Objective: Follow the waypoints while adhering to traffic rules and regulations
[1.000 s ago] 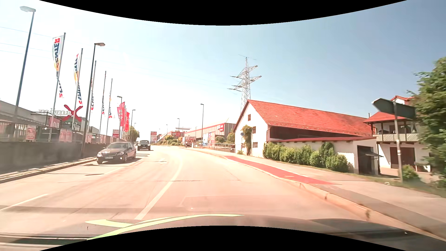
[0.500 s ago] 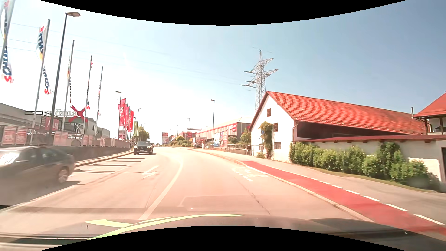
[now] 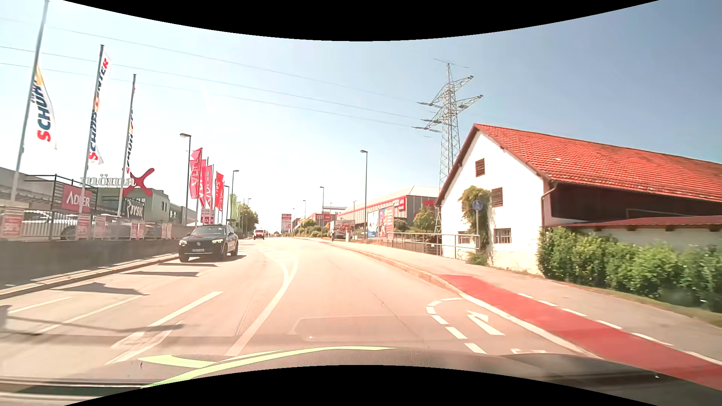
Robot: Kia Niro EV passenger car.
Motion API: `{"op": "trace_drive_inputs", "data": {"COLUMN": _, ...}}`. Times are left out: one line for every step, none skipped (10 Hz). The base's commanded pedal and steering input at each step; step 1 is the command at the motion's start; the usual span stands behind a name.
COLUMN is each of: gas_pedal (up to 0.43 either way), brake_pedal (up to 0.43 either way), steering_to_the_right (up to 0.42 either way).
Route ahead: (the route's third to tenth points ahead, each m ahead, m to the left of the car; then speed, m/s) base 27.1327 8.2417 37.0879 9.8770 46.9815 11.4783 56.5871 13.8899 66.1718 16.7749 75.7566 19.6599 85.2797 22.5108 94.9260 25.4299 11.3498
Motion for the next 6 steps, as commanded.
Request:
{"op": "trace_drive_inputs", "data": {"gas_pedal": 0.177, "brake_pedal": 0.000, "steering_to_the_right": -0.055}}
{"op": "trace_drive_inputs", "data": {"gas_pedal": 0.177, "brake_pedal": 0.000, "steering_to_the_right": -0.055}}
{"op": "trace_drive_inputs", "data": {"gas_pedal": 0.177, "brake_pedal": 0.000, "steering_to_the_right": -0.055}}
{"op": "trace_drive_inputs", "data": {"gas_pedal": 0.189, "brake_pedal": 0.000, "steering_to_the_right": -0.055}}
{"op": "trace_drive_inputs", "data": {"gas_pedal": 0.189, "brake_pedal": 0.000, "steering_to_the_right": -0.055}}
{"op": "trace_drive_inputs", "data": {"gas_pedal": 0.189, "brake_pedal": 0.000, "steering_to_the_right": -0.054}}
